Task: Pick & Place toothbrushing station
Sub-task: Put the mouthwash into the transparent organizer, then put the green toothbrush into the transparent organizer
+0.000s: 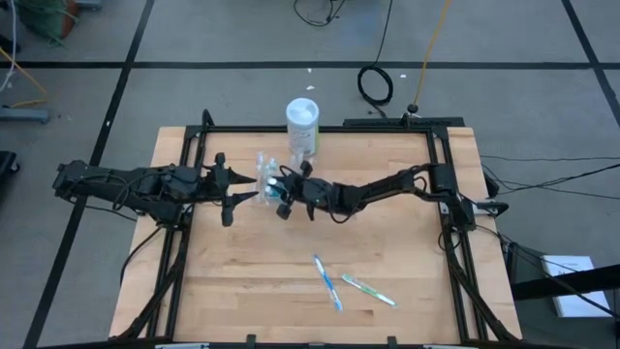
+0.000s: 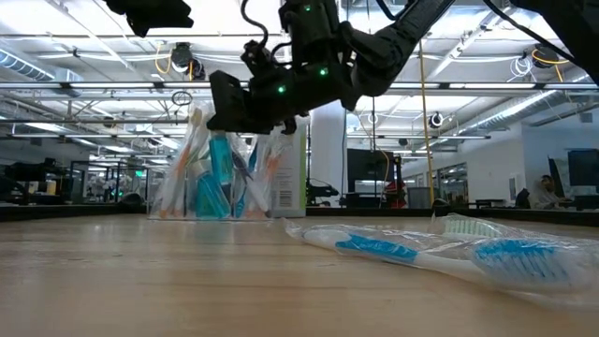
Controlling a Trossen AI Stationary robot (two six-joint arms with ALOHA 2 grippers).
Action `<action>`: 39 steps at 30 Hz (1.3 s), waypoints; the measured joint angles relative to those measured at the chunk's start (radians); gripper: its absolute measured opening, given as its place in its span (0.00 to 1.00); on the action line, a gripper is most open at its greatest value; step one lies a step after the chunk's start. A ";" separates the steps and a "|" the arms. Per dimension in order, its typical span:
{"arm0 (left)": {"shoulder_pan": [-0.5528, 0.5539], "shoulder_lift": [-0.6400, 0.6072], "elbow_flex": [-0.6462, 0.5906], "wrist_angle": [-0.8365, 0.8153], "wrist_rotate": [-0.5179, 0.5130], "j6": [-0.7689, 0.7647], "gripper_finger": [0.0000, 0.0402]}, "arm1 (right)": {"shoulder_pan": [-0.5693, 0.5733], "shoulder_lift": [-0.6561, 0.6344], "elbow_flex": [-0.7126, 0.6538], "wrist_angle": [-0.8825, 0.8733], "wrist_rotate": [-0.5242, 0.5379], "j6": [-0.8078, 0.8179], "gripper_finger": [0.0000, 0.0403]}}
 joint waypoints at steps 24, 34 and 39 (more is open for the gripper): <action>0.000 0.000 0.000 -0.031 0.000 -0.004 0.40 | 0.017 -0.035 0.001 -0.135 0.002 0.026 0.48; 0.000 0.000 0.000 -0.053 0.001 -0.024 0.40 | 0.079 -0.112 -0.001 -0.361 0.003 0.029 0.46; 0.000 0.000 0.000 -0.052 0.001 -0.027 0.40 | 0.118 -0.174 -0.003 -0.519 0.004 0.032 0.45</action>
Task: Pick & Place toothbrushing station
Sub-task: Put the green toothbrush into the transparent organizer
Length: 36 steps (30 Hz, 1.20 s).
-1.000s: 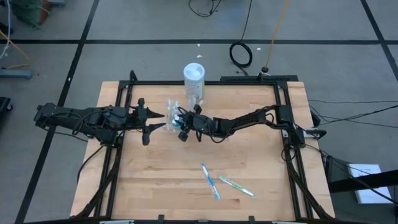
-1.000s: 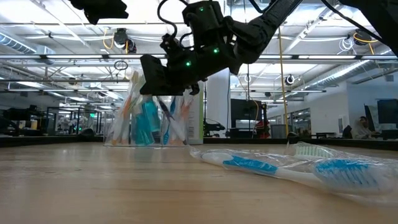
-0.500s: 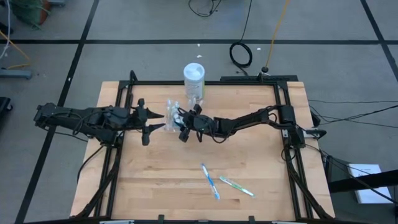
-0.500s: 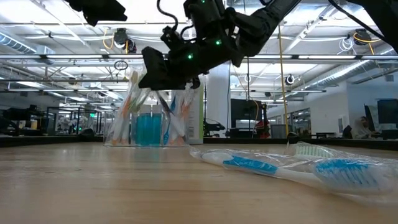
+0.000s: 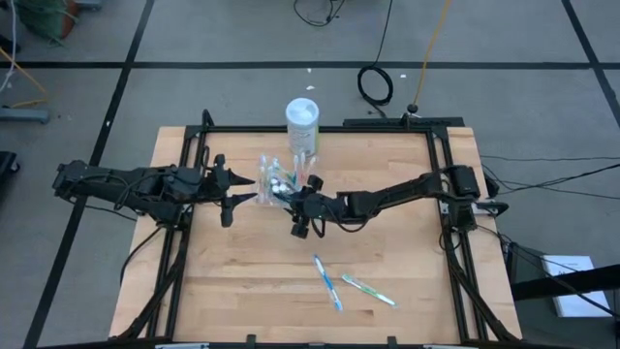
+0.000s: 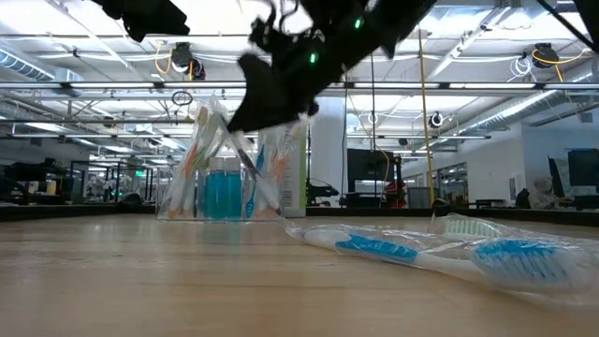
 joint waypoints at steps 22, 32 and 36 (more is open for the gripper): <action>0.000 0.000 0.000 0.005 0.000 -0.023 0.40 | 0.193 -0.106 0.001 -0.712 -0.419 0.637 0.45; 0.000 0.000 0.000 0.005 0.055 -0.019 0.40 | 0.289 -0.107 0.003 -0.695 -0.418 0.537 0.45; 0.000 0.000 0.000 0.005 0.072 -0.018 0.40 | 0.344 -0.107 -0.026 -0.671 -0.419 0.317 0.45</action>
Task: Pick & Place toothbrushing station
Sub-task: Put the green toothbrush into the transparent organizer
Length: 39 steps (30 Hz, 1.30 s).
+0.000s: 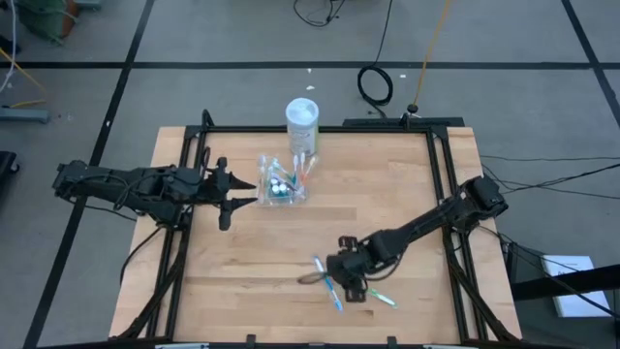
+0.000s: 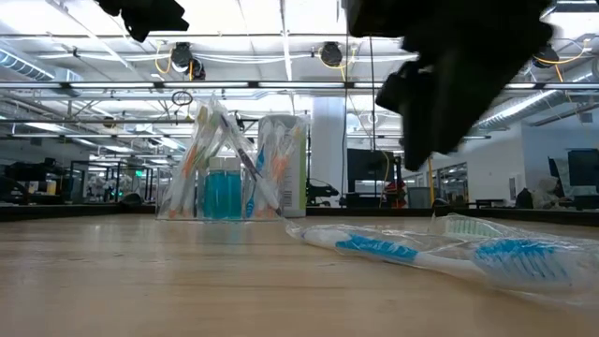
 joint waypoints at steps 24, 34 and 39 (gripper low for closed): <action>0.000 0.000 0.000 0.001 0.000 0.041 0.40 | 0.090 0.003 -0.191 0.169 0.042 0.011 0.45; 0.000 0.000 0.000 0.002 -0.001 0.042 0.40 | 0.088 -0.002 -0.315 0.275 0.070 0.053 0.20; 0.000 0.000 0.000 0.003 -0.001 0.042 0.40 | 0.084 -0.001 -0.329 0.360 0.072 0.055 0.02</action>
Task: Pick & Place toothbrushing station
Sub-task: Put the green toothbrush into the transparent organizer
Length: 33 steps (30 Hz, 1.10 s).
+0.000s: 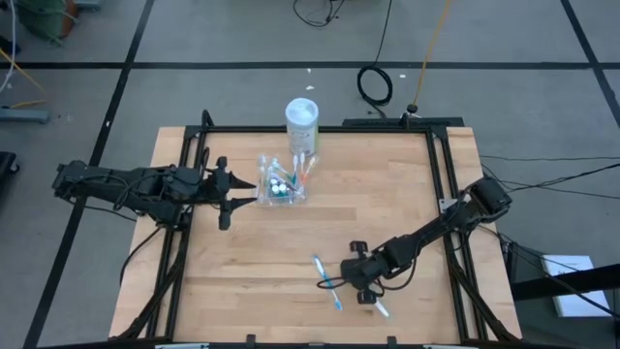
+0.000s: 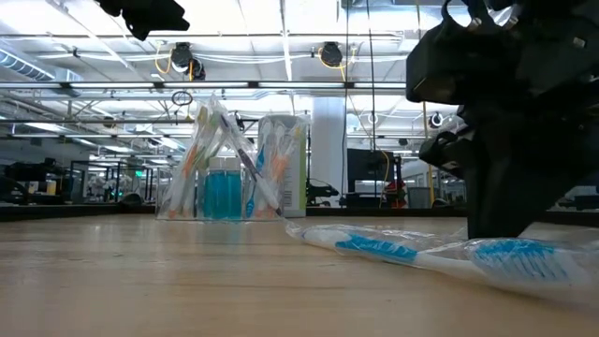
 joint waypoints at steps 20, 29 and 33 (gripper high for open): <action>0.000 0.000 0.000 0.001 -0.001 -0.026 0.40 | -0.028 -0.295 -0.003 0.045 0.145 -0.061 0.00; 0.000 0.000 0.000 -0.001 -0.001 -0.024 0.40 | 0.004 -0.294 -0.003 -0.229 0.066 0.373 0.16; 0.000 0.000 0.000 -0.001 0.000 -0.023 0.40 | 0.005 -0.292 -0.043 -0.204 0.063 0.446 0.27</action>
